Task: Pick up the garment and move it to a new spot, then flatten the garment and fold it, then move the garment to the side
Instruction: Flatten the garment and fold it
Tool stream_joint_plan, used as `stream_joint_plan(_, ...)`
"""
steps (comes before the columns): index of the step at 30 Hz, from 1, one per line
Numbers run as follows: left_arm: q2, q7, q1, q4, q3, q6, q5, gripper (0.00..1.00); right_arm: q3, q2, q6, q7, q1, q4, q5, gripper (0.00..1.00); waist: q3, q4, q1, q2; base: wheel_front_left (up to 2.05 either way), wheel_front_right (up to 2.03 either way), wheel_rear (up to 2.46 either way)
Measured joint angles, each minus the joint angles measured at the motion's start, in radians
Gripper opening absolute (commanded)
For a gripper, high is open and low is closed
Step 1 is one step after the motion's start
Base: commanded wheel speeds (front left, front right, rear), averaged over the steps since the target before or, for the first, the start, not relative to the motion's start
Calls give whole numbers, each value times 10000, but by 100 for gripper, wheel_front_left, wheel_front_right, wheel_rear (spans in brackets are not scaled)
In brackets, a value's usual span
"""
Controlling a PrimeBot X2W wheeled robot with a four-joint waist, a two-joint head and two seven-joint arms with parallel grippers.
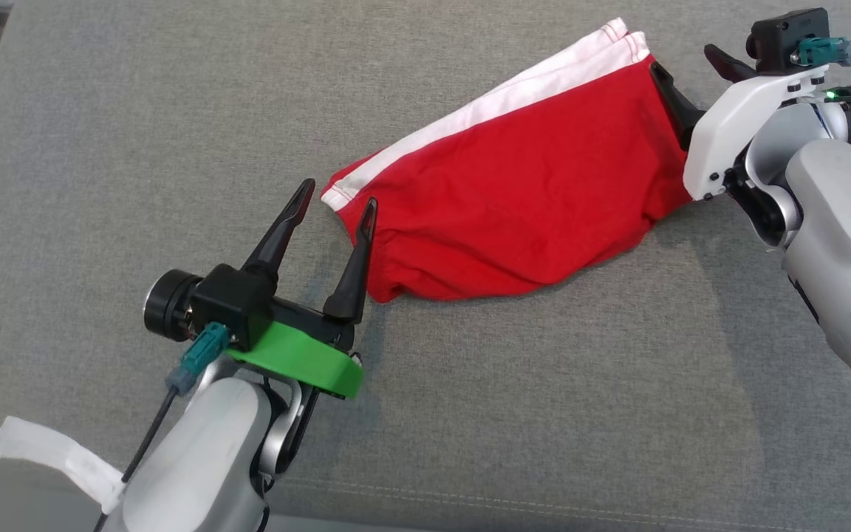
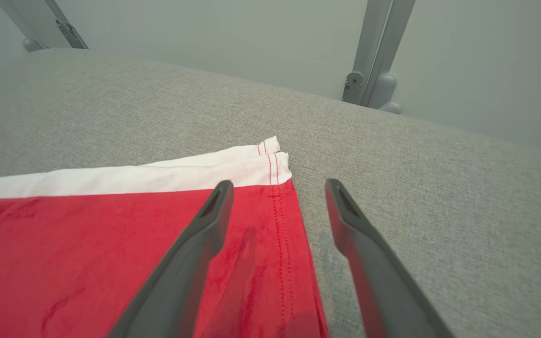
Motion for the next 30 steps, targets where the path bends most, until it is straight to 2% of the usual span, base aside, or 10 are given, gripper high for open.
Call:
stream_joint_plan(3, 44, -92, 351, -918, 203, 56, 819, 100, -240, 48, 2, 245, -35, 458, -153, 100, 57, 186, 0, 0, 0, 0, 0)
stream_joint_plan(6, -205, -102, 1046, -1509, 640, 35, 1279, 100, -462, 58, 0, 357, -170, 1198, -541, 100, 200, 416, 0, 0, 0, 0, 0)
stream_joint_plan(12, -775, -104, 2039, -1703, 1336, -568, 2036, 100, -853, 481, -2, 573, -287, 2364, -819, 100, 381, 905, 0, 0, 0, 0, 0)
stream_joint_plan(13, -978, -104, 2270, -1684, 1534, -780, 2220, 100, -940, 568, -4, 681, -383, 2610, -811, 100, 384, 1022, 0, 0, 0, 0, 0)
stream_joint_plan(14, -1066, -104, 2380, -1643, 1645, -878, 2280, 100, -961, 625, -10, 736, -382, 2633, -767, 33, 363, 1054, 0, 0, 0, 0, 0)
stream_joint_plan(15, -1152, -104, 2466, -1611, 1764, -961, 2326, 100, -986, 692, -12, 807, -362, 2640, -633, 0, 331, 1070, 0, 0, 0, 0, 0)
stream_joint_plan(21, -1471, -104, 2907, -1584, 2660, -1340, 2568, 100, -1005, 1024, -8, 936, -33, 2201, 38, 0, 80, 852, 0, 0, 0, 0, 0)
stream_joint_plan(26, -1540, -104, 3496, -1584, 3315, -1595, 2732, 100, -1225, 1300, -8, 732, 603, 1277, 938, 0, -264, 322, 0, 0, 0, 0, 0)
stream_joint_plan(30, -1547, -104, 4178, -1630, 3703, -1712, 2861, 100, -1145, 1137, -4, 899, 1431, 431, 1335, 0, -602, -254, 0, 0, 0, 0, 0)
